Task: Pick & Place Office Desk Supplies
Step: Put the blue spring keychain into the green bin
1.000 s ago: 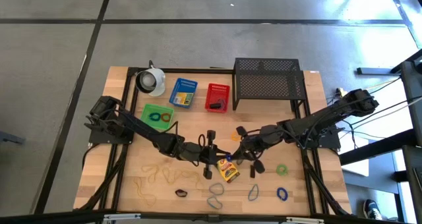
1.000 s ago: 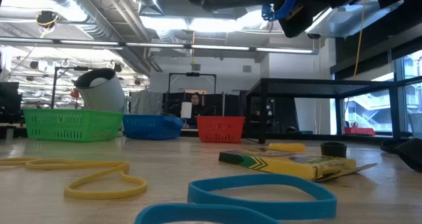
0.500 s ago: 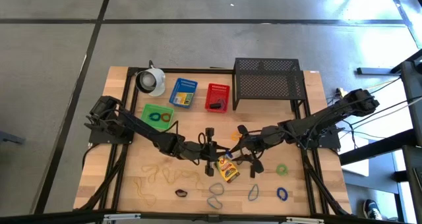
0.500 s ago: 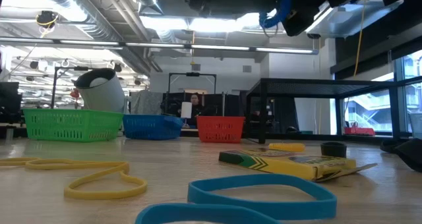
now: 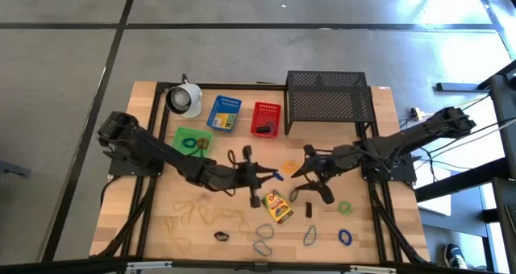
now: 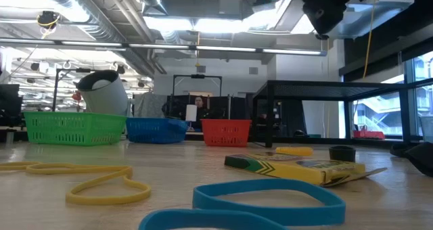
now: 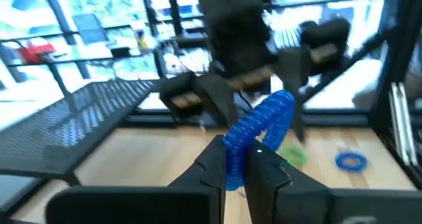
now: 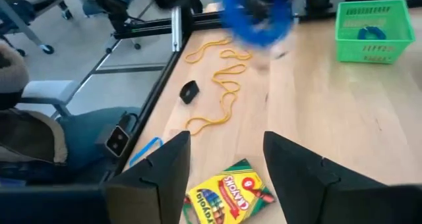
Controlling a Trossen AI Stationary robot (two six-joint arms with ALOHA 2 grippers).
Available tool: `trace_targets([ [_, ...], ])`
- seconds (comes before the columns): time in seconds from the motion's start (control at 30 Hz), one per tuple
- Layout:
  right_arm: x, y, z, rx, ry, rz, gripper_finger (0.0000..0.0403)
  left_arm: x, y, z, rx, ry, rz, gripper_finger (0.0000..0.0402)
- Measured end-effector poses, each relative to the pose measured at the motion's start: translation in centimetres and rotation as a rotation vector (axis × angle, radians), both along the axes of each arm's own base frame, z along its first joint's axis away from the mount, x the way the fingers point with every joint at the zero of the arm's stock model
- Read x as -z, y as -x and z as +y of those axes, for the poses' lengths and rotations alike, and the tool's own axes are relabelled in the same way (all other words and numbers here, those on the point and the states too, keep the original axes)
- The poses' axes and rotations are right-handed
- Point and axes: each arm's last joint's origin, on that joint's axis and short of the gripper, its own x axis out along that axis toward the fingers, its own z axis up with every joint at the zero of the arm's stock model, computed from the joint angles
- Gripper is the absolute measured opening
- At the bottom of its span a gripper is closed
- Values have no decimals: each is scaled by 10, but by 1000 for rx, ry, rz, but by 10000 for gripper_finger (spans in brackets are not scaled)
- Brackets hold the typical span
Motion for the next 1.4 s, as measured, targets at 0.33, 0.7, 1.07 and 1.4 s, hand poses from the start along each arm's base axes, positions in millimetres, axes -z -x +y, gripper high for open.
trace_targets([
  [0.33,8,-5,2,-8,16,30,176,-11,28,15,-196,-58,165,27],
  [0.7,15,-10,2,57,57,49,174,39,89,65,-702,161,681,27],
  [1.07,15,-10,0,102,58,48,174,78,128,94,-1043,350,836,27],
  [1.4,15,-10,1,102,58,48,174,105,136,107,-1095,453,840,32],
])
